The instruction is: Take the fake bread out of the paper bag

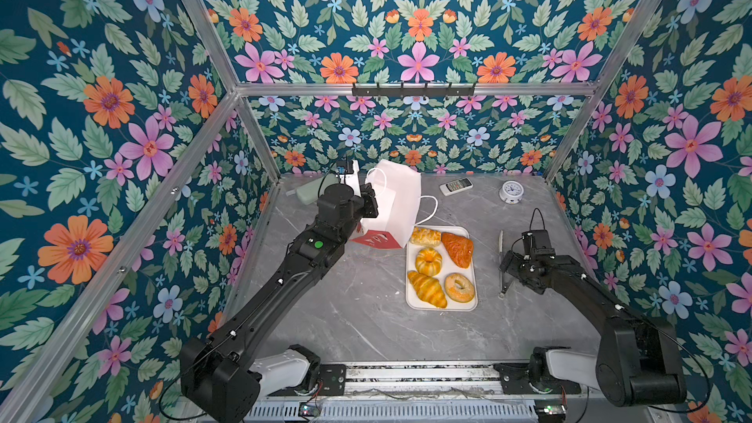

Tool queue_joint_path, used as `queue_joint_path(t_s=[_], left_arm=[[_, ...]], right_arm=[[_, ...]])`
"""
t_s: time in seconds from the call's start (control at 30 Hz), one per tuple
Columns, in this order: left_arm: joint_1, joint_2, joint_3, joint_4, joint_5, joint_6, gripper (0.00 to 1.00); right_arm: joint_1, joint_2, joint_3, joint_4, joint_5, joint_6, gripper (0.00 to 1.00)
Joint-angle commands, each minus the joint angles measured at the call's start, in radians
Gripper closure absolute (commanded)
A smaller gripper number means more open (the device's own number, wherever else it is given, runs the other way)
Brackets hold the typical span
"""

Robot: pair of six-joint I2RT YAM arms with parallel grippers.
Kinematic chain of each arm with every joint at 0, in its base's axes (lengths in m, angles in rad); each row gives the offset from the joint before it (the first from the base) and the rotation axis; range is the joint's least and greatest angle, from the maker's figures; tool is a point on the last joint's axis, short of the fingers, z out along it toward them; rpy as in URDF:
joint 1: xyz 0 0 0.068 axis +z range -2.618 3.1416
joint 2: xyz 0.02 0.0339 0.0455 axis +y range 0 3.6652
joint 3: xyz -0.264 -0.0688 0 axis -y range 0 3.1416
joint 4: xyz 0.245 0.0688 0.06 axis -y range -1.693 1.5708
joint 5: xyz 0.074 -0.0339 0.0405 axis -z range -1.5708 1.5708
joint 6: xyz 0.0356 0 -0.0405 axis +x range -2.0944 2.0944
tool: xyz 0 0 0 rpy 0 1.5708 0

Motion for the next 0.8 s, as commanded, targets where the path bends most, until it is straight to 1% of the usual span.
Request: queue_joint_path(t_s=[0.0, 0.17, 0.33, 0.47, 0.67, 0.77], left_arm=[[-0.003, 0.017, 0.002, 0.002, 0.078, -0.110, 1.00], [-0.008, 0.007, -0.016, -0.030, 0.047, -0.137, 1.00], [-0.002, 0.019, 0.000, -0.100, -0.005, -0.098, 1.00], [0.043, 0.036, 0.014, -0.128, 0.008, -0.079, 0.99], [0.109, 0.069, 0.025, -0.141, 0.053, -0.060, 0.93], [0.132, 0.089, 0.037, -0.140, 0.084, -0.056, 0.92]], right_arm=[[0.001, 0.023, 0.010, 0.025, -0.010, -0.015, 0.06], [0.001, 0.080, 0.030, 0.044, -0.035, -0.017, 0.06], [0.000, 0.123, 0.041, 0.069, -0.063, -0.005, 0.06], [0.001, 0.140, 0.049, 0.077, -0.078, 0.000, 0.06], [0.007, 0.144, 0.050, 0.081, -0.080, -0.006, 0.06], [0.027, 0.151, 0.056, 0.074, -0.062, -0.014, 0.06]])
